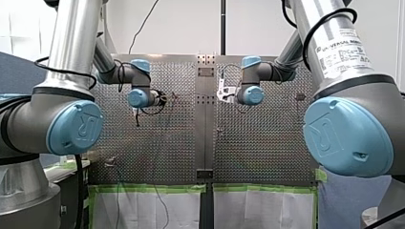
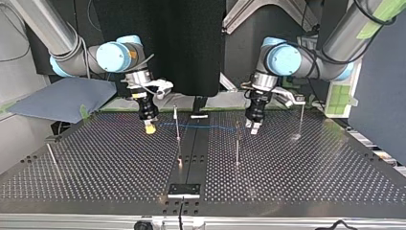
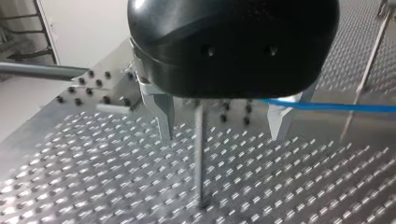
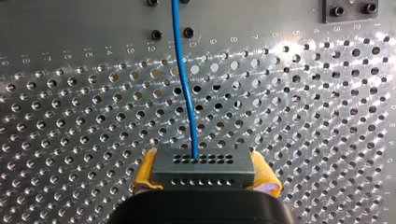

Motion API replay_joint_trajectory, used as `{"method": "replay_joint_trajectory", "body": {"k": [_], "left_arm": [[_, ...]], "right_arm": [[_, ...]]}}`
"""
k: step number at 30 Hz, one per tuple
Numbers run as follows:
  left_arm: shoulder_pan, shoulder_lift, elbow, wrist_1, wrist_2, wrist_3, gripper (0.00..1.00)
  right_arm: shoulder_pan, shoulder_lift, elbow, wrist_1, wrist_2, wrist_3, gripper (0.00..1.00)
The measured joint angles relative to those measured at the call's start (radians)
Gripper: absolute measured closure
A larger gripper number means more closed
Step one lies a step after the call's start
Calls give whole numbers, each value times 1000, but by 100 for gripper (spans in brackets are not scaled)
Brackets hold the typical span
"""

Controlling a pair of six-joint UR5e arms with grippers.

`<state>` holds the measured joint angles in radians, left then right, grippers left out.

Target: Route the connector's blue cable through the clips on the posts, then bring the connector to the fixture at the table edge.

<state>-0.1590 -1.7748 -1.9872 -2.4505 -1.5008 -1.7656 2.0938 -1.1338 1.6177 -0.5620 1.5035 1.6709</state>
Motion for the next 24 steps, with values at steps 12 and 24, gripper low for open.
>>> {"method": "replay_joint_trajectory", "body": {"k": [12, 24], "left_arm": [[0, 17, -36, 2, 104, 16, 1], [-5, 69, -67, 10, 124, 2, 1]], "right_arm": [[1, 1, 0, 3, 0, 0, 100], [1, 2, 0, 1, 0, 0, 100]]}}
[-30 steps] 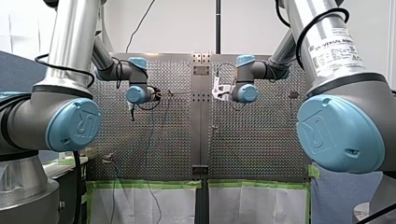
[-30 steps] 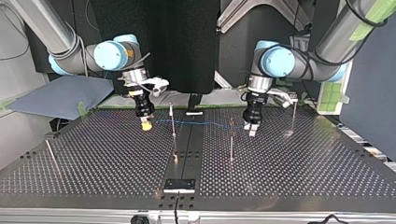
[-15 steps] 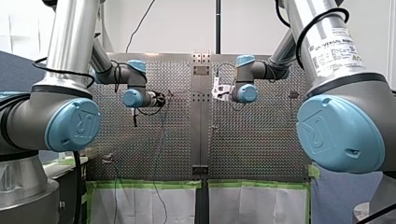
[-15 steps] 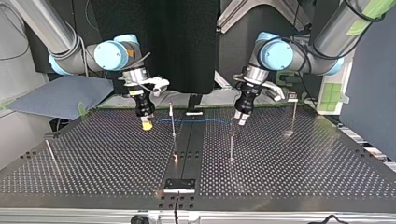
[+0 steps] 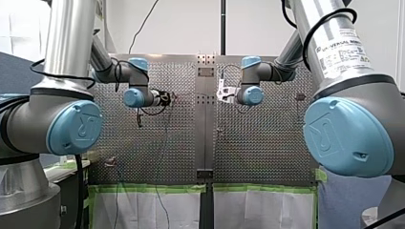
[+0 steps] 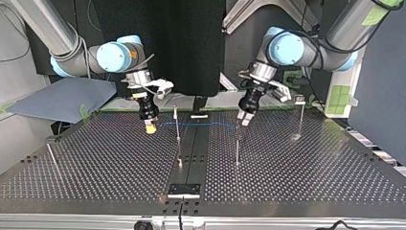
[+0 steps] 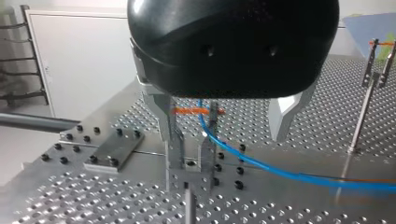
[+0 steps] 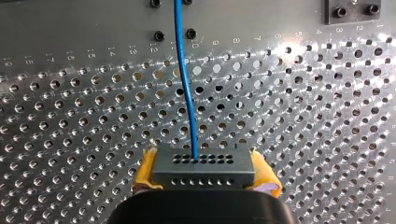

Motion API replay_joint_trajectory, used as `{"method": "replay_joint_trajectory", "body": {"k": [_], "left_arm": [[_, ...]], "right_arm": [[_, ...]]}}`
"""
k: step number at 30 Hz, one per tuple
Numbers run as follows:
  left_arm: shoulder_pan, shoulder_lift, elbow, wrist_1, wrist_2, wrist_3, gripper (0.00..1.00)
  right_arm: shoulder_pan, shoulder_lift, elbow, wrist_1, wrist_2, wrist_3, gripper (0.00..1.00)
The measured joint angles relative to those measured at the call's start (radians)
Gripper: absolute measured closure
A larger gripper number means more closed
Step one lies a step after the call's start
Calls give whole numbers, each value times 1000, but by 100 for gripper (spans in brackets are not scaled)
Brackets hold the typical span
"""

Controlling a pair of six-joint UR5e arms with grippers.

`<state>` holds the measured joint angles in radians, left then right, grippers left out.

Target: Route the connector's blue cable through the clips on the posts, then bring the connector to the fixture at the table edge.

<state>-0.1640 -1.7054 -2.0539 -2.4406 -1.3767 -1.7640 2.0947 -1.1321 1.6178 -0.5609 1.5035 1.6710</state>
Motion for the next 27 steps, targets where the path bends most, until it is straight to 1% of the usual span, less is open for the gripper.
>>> {"method": "replay_joint_trajectory", "body": {"k": [4, 8, 12, 18, 27], "left_arm": [[-1, 28, -15, 5, -1, -23, 1], [-5, 40, -20, 5, -1, -32, 1], [-10, 42, -21, -5, -7, -24, 1], [-20, 42, -21, -22, -47, -5, 1], [-28, 42, -21, -29, -67, -1, 1]], "right_arm": [[0, 0, 0, -1, 0, 1, 100], [0, 0, 0, 0, 0, 1, 100], [0, 0, 0, 2, 0, 1, 100], [0, 0, 0, 2, -5, 1, 100], [0, 0, 0, 4, -9, 3, 100]]}}
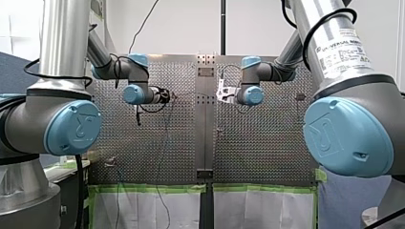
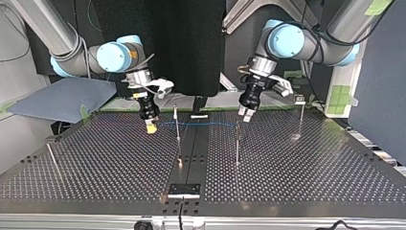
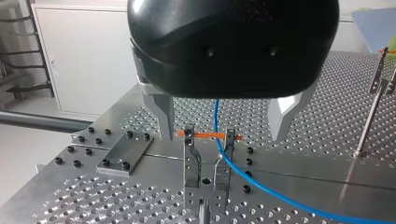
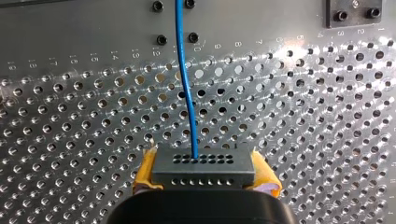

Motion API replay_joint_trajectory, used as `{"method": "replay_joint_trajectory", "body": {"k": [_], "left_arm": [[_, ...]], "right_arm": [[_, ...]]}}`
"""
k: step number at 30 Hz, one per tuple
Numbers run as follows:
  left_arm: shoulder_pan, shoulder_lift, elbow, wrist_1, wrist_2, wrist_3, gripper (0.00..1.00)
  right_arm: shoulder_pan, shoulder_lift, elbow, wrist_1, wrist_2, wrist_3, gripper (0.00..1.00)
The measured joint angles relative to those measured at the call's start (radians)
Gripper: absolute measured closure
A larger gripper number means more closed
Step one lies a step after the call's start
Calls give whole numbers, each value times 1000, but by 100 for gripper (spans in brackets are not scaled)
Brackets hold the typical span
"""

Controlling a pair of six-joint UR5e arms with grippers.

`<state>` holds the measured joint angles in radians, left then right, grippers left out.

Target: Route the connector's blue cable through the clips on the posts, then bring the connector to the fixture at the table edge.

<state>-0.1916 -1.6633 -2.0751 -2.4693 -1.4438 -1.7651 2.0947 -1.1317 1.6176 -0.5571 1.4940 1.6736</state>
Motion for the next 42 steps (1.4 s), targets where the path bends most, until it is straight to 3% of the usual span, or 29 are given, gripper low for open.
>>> {"method": "replay_joint_trajectory", "body": {"k": [19, 25, 32, 42], "left_arm": [[-10, 0, 0, -1, -12, 3, 1], [-17, 2, 0, -4, -17, 24, 1], [-50, 6, 2, -22, -64, 64, 1], [-130, -12, 62, -9, -149, 46, 1]], "right_arm": [[3, 1, 0, 4, 0, 0, 100], [2, 1, 0, 4, 0, 0, 100], [1, 2, 0, 4, 0, 0, 100], [-1, 3, 0, 5, 0, 0, 100]]}}
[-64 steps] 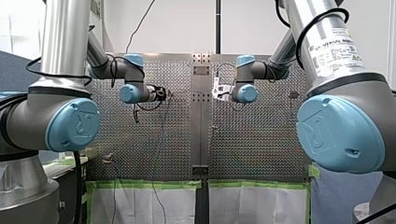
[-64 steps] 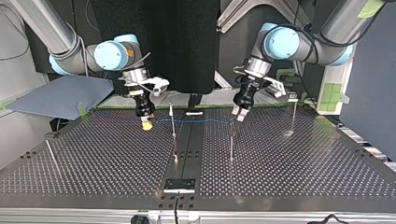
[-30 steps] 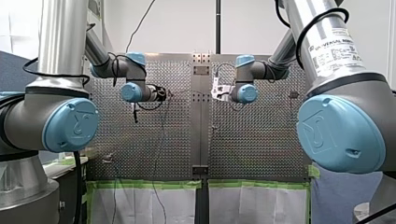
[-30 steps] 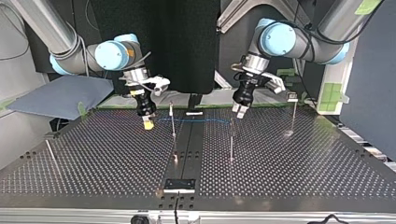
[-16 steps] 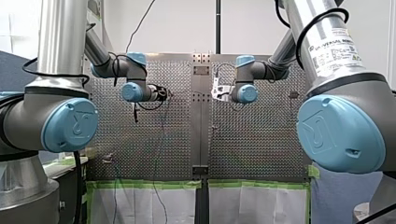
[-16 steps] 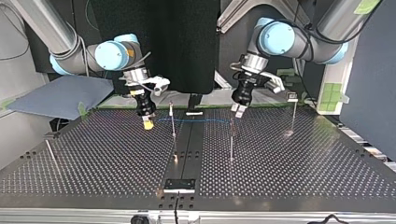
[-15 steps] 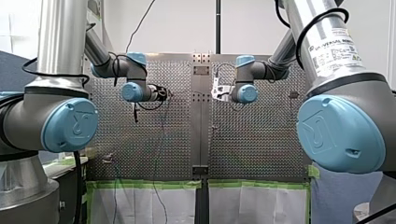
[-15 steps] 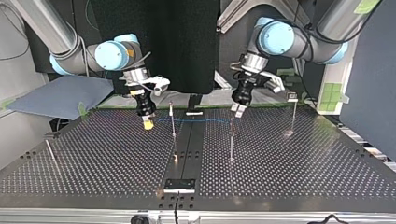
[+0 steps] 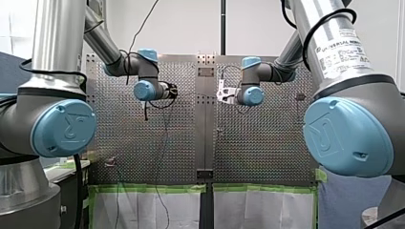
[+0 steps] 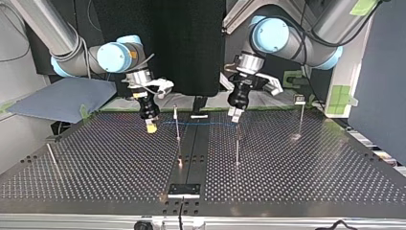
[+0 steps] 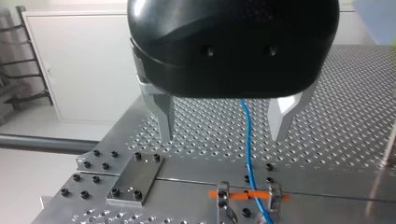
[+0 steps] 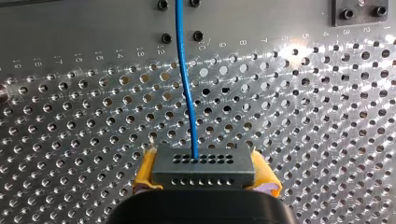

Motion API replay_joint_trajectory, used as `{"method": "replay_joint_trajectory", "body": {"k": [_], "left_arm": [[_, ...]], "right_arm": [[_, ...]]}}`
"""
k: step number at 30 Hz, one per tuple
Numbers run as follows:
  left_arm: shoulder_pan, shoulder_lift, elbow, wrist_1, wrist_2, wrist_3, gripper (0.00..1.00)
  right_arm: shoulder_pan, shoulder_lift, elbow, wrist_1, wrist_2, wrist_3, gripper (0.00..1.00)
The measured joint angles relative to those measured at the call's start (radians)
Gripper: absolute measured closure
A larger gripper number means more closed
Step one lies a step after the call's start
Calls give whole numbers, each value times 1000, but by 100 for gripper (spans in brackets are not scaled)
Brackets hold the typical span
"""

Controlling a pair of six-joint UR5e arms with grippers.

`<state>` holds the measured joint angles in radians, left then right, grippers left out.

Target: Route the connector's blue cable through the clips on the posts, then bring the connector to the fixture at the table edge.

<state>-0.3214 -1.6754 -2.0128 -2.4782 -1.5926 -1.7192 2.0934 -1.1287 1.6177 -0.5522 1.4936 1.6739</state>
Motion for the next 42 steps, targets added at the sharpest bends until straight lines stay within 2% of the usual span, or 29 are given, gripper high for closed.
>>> {"method": "replay_joint_trajectory", "body": {"k": [9, 17, 25, 33, 42], "left_arm": [[-75, -67, 74, -29, -75, -2, 1], [-148, -81, 116, -45, -148, 0, 1], [-220, -131, 168, -99, -222, 33, 1], [-238, -187, 216, -108, -295, 53, 1], [-235, -195, 237, -89, -375, 57, 1]], "right_arm": [[0, 0, 0, 4, -1, 0, 100], [0, 0, 0, 4, -1, 0, 100], [0, 0, 0, 6, -1, 0, 100], [3, 0, 0, 7, -2, 0, 100], [3, 0, 0, 7, -2, -2, 100]]}}
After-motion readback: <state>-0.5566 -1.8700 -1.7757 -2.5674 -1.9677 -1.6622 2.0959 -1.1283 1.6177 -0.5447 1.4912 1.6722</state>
